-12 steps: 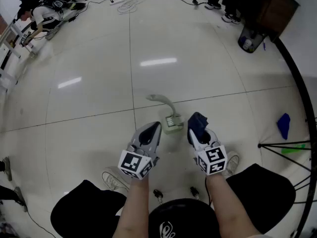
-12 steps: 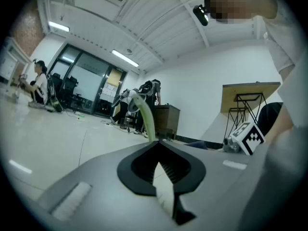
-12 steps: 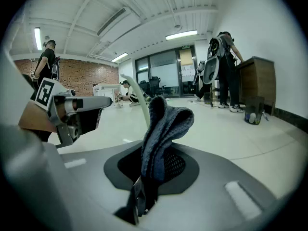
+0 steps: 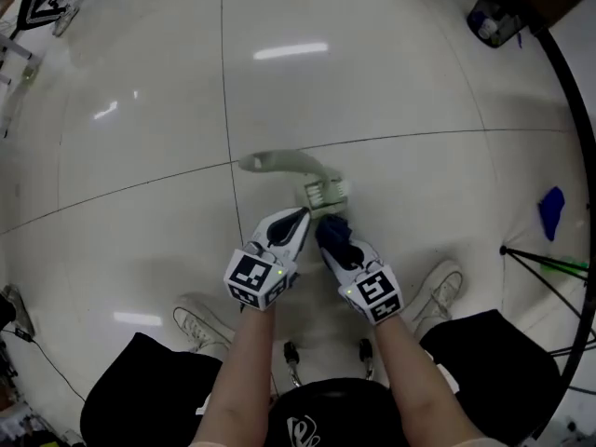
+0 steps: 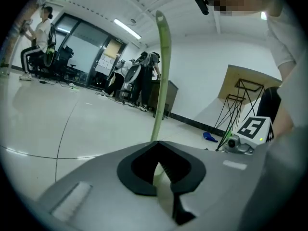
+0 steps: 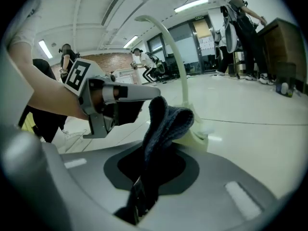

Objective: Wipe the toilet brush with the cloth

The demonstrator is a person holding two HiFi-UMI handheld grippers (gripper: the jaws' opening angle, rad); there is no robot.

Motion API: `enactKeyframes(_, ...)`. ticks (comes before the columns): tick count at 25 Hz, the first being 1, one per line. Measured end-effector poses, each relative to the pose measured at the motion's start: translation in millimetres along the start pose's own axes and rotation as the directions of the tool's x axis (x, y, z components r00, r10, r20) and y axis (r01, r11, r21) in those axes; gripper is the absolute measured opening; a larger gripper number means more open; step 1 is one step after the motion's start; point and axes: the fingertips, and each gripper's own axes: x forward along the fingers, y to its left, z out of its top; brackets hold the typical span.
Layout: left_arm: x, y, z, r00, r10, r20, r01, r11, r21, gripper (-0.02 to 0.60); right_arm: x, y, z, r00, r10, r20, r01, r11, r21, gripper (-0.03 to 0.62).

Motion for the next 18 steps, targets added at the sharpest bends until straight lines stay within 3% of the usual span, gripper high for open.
enactKeyframes(4,18,10,-19,0.997,0.023,-0.076,-0.025,0.999,-0.023,0.006,29,8,-6,0.996,0.083,-0.020,-0.082,0.996,0.031,0.061)
enactKeyframes(9,26,18,-27,0.994,0.047,-0.103,-0.058,0.992,-0.110,0.006,48,-5,-8,0.996,0.088,-0.020,-0.085,0.988,0.126,0.061)
enactKeyframes(11,26,19,-27,0.992,0.048,-0.120,-0.060,0.993,-0.098,0.006,51,-10,-12,0.995,0.094,-0.015,-0.090,0.980,0.177,0.062)
enactKeyframes(14,27,16,-28,0.990,0.040,-0.139,-0.051,0.996,-0.077,0.006,48,-26,-21,0.997,0.077,-0.024,-0.069,0.969,0.236,0.063)
enactKeyframes(18,25,15,-30,0.989,0.037,-0.147,-0.049,0.995,-0.082,0.006,37,-57,-36,0.997,-0.001,-0.083,0.022,0.966,0.256,0.063)
